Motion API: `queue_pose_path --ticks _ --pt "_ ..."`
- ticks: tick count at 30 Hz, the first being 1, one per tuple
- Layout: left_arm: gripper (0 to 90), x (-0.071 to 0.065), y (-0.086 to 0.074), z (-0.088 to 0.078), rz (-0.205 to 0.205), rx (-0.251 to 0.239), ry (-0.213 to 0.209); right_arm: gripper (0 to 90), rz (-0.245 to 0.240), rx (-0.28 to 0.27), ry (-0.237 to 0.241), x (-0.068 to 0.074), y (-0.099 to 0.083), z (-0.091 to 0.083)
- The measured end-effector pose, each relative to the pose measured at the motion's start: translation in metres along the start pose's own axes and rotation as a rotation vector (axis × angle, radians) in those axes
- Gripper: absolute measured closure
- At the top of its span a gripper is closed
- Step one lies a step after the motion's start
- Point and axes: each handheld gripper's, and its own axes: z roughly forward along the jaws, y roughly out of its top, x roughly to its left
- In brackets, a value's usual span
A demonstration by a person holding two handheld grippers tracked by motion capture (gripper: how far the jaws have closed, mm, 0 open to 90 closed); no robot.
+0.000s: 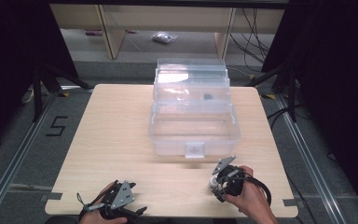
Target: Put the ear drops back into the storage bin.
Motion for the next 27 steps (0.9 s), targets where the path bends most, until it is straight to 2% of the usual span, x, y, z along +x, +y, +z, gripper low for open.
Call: queue_pose_path --ticks 1,3,6,7,10,12,14,17,20,21,26,27 --pt "15.1 0.001 0.000 -0.001 0.015 0.001 0.005 32.7 -0.010 -0.001 -0.003 -0.001 0.001 0.000" --pt "15.1 0.001 0.000 -0.001 0.003 -0.004 0.002 33.3 -0.017 0.005 -0.001 -0.002 0.004 0.002" --pt "15.1 0.001 0.000 0.000 0.005 -0.009 0.004 35.4 -0.031 0.024 0.014 -0.002 0.009 0.004" --pt "15.1 0.000 0.000 0.000 -0.010 -0.002 0.001 36.0 -0.035 0.030 0.018 -0.002 0.010 0.004" --pt "15.1 0.000 0.000 0.000 -0.008 0.001 0.002 36.9 -0.059 0.048 0.018 -0.001 0.016 0.006" --pt "15.1 0.002 -0.001 -0.001 0.013 0.000 0.004 37.5 -0.070 0.051 0.017 -0.001 0.019 0.008" --pt "15.1 0.001 -0.001 -0.001 0.003 -0.008 0.004 39.3 -0.083 0.066 0.034 0.000 0.022 0.008" --pt "15.1 0.001 0.000 -0.001 0.010 -0.006 0.002 41.3 -0.085 0.080 0.033 0.000 0.025 0.010" --pt "15.1 0.001 0.000 -0.001 0.012 0.000 0.003 43.8 -0.114 0.087 0.043 -0.001 0.027 0.012" --pt "15.1 0.001 0.000 -0.001 0.001 -0.013 0.002 45.5 -0.109 0.101 0.041 -0.001 0.028 0.012" --pt "15.1 0.000 0.000 0.000 0.003 -0.009 -0.005 48.6 -0.117 0.117 0.048 -0.001 0.029 0.016" --pt "15.1 0.001 0.001 0.000 0.024 0.003 0.012 48.8 -0.110 0.120 0.044 -0.001 0.029 0.016"
